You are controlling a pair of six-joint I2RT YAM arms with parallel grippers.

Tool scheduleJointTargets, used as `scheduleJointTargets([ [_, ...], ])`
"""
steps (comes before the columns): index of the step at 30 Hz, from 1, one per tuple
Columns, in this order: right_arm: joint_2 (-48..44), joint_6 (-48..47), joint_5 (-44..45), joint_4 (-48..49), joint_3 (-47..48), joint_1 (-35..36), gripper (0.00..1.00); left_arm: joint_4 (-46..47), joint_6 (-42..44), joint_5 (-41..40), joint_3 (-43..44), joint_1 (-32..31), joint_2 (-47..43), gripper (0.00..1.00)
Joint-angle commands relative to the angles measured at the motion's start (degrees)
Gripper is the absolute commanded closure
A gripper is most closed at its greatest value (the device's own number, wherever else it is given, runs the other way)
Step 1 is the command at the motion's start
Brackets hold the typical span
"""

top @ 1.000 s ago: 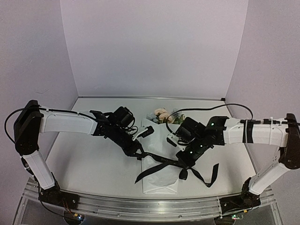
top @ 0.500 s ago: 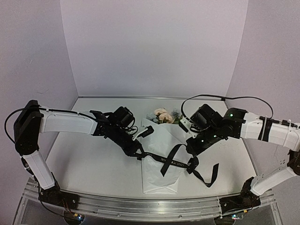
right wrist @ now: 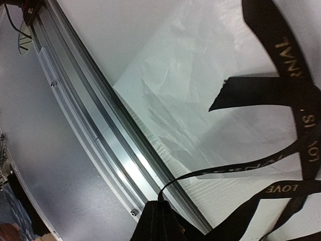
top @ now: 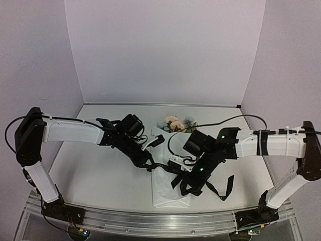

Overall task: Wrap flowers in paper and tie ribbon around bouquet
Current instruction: Cross the ribbon over the folded bouquet.

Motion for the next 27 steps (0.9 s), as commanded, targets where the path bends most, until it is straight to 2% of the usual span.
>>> scheduleJointTargets([
  [1, 4.66, 2.47, -8.49, -0.92, 4.56, 0.84, 1.0, 2.34, -1.07, 2.52, 0.12, 0.25, -0.35, 1.0],
  [4, 6.19, 2.53, -8.8, -0.8, 5.77, 1.53, 1.0, 2.62, -1.17, 2.72, -0.16, 0.25, -0.23, 1.0],
  [10, 6.39, 2.23, 3.19, -0.78, 4.68, 0.65, 1.0, 2.15, -0.94, 2.9, -0.21, 0.29, -0.23, 1.0],
  [13, 7.42, 2.9, 4.76, 1.35, 5.35, 0.39, 1.0, 2.01, -0.97, 3.46, -0.31, 0.26, -0.11, 1.0],
  [21, 8.79, 4.23, 2.68, 8.58, 7.2, 0.39, 1.0, 0.27, 0.09, 8.62, -1.2, -0.05, -0.14, 0.97],
  [27, 5.56, 4.17, -0.34, 10.54, 4.87, 0.4, 1.0, -1.73, 0.98, 9.0, -1.31, -0.65, 1.44, 0.97],
])
